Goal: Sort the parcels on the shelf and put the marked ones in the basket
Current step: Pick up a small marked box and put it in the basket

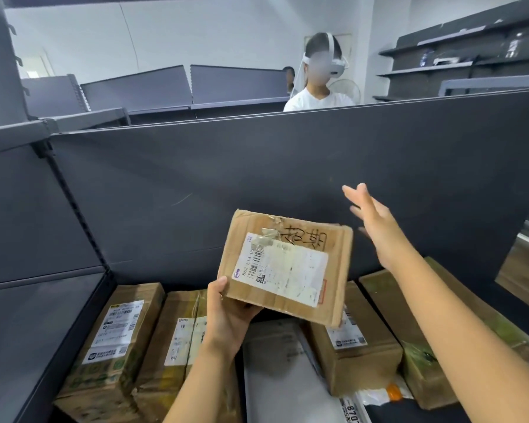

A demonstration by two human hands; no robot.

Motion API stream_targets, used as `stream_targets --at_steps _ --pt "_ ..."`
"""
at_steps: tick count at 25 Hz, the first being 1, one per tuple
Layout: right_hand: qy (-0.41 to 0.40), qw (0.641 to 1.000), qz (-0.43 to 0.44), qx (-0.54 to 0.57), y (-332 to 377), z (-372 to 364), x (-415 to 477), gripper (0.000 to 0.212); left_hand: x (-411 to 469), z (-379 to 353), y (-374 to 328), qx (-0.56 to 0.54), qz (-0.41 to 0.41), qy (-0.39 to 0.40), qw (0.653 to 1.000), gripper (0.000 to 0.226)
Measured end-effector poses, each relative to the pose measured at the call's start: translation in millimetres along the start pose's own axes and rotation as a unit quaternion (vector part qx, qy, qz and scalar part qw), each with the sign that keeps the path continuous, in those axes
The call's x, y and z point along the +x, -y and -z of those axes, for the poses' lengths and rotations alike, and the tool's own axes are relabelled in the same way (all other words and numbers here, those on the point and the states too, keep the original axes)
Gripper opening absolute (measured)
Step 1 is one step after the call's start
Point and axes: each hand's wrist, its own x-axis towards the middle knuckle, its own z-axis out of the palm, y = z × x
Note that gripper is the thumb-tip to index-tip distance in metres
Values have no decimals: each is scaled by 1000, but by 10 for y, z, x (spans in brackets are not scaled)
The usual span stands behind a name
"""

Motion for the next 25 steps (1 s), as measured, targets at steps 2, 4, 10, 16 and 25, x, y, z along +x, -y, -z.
stream_targets --at_steps 2,4,10,16,25 --pt "24 999 22 24 -132 -76 -115 74 -10 -61 6 -29 -38 -23 999 60" --pt "63 996 13 64 -335 -281 -259 67 -23 -122 22 -38 -70 -36 996 68" --pt "90 980 -40 171 -456 -422 -382 75 -143 -168 203 -42 -82 -33 995 67" --pt "44 977 -73 196 -481 -89 -565 77 -89 -405 360 -33 -50 19 998 69" --pt "-243 959 -55 133 -913 964 -1992 69 -392 -1112 1223 12 174 156 972 85"
